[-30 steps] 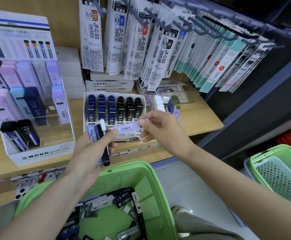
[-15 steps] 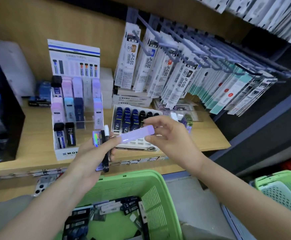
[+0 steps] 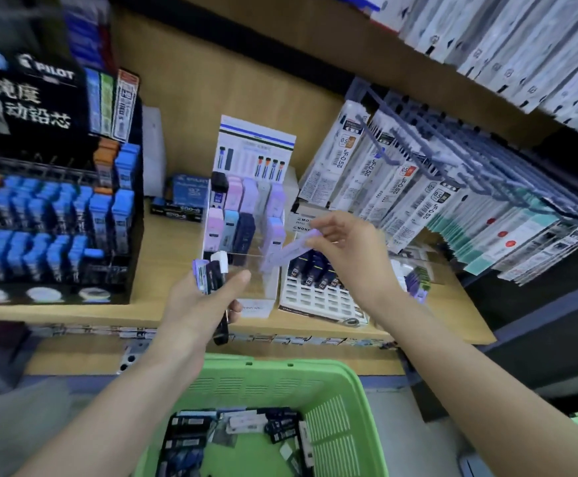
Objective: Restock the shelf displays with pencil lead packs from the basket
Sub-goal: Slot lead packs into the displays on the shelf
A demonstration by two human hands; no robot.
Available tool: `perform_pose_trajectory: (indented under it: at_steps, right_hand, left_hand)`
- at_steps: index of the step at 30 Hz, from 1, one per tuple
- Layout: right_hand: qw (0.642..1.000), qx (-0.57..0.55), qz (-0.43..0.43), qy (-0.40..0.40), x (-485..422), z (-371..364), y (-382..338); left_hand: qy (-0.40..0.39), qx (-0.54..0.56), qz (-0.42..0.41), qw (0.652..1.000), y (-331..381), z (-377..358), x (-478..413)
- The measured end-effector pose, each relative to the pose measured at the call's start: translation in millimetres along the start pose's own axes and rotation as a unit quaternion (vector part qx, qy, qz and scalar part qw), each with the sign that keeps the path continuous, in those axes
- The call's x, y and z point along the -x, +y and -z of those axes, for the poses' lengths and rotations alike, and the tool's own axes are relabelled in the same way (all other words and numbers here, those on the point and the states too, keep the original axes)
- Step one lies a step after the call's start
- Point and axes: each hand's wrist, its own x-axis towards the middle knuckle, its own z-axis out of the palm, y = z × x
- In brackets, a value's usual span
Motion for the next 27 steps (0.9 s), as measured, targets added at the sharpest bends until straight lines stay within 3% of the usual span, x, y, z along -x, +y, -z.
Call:
perform_pose_trajectory:
  at_steps: [4,15,18,23,27]
  right_hand:
    - [0.992,0.114,0.031,-0.054,-13,-23,12]
    - [0.948,0.276,0.055,-0.151,-17,-63,27]
    - [0.950,0.277,0.060,-0.130,-16,-68,30]
    - [0.931,0.327,0.141,-0.084,-9,-73,39]
    - [0.941,0.310,0.124,-0.054,-9,-75,44]
  left_hand:
    - [0.004,0.016,0.014,1.000,6,12,-2]
    - [0.006,0.047,0.043,0.998,19,28,-1]
    - [0.005,0.045,0.044,0.998,19,26,-1]
    - [0.007,0.104,0.073,0.992,20,18,-5]
    - [-0.002,0.142,0.097,0.985,20,17,-4]
